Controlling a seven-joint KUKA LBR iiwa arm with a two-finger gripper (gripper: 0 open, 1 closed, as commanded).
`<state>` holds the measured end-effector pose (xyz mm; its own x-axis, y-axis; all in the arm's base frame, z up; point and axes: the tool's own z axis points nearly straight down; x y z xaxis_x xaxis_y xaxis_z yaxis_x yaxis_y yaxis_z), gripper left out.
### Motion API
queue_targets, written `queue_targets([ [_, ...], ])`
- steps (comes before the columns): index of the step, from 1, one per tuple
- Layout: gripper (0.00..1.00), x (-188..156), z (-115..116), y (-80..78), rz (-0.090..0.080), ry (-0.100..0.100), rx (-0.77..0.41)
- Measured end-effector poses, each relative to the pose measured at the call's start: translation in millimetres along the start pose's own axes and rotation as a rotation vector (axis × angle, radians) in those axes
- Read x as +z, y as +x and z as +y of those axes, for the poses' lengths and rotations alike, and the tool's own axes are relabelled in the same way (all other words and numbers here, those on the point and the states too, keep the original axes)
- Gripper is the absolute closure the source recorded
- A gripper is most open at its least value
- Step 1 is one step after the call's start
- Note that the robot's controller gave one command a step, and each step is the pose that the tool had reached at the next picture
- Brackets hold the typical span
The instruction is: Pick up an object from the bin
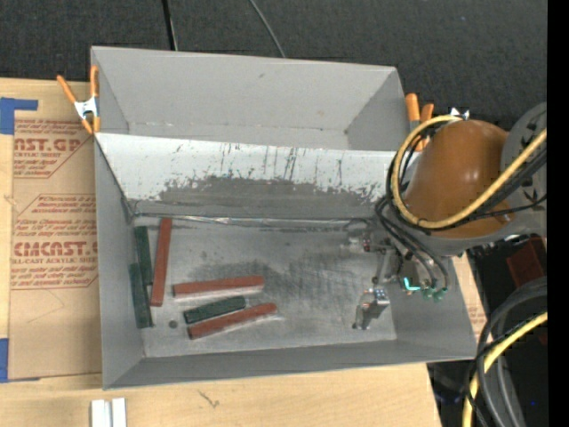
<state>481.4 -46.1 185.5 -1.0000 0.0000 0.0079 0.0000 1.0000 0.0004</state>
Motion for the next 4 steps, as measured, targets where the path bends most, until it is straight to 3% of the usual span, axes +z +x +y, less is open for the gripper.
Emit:
queue_targets([
  [1,0.0,-2.8,0.0,-0.9,-0.005,0.0,-0.001],
  [2,0.0,-4.6,16.8,-7.5,-0.008,0.002,-0.085],
  [3,0.0,61.6,34.6,-32.4,-0.015,0.0,-0.033],
  [4,1.0,113.0,88.8,-28.3,0.0,0.0,-0.066],
])
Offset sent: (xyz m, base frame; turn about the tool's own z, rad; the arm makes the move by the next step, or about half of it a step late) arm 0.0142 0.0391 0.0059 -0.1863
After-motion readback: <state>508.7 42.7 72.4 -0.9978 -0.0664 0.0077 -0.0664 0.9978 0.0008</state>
